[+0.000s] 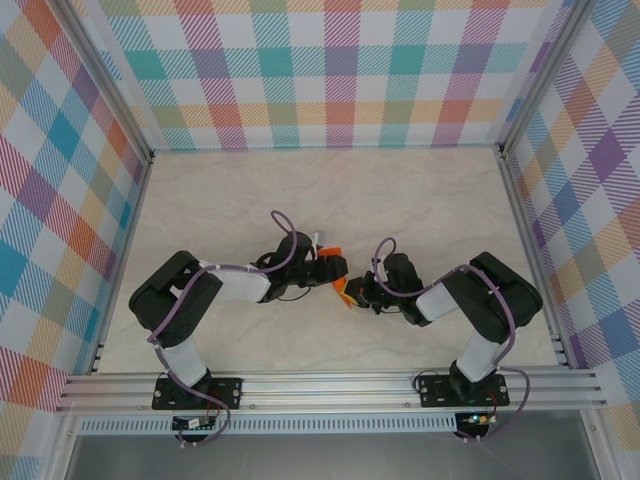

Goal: Fold a paper plane with a square sheet of paper (pick it up from the middle)
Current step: Fold the wing for the fifth time at the center of the table.

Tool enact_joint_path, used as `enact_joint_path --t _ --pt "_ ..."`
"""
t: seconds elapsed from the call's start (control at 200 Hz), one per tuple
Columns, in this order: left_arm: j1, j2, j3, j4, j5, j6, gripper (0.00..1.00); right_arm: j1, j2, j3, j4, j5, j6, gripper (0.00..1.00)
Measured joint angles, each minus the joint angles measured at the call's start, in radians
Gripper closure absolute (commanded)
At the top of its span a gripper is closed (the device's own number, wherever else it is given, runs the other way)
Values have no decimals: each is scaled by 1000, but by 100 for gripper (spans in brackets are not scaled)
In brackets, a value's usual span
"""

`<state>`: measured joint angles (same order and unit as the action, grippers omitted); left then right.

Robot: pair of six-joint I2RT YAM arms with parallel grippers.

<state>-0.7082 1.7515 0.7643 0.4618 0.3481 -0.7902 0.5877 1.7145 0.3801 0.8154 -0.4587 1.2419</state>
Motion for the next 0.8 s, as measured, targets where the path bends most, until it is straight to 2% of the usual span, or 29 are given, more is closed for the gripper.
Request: enact_joint_path --t 0.36,0.555,0.8 --pt "0 68 14 18 -2 5 49 -2 5 0 -1 -7 0 94" --pt "0 87 35 15 3 18 49 -5 -2 5 -25 -4 -8 89" --pt "0 97 52 9 3 29 49 -5 -115 60 -283 30 -144 81"
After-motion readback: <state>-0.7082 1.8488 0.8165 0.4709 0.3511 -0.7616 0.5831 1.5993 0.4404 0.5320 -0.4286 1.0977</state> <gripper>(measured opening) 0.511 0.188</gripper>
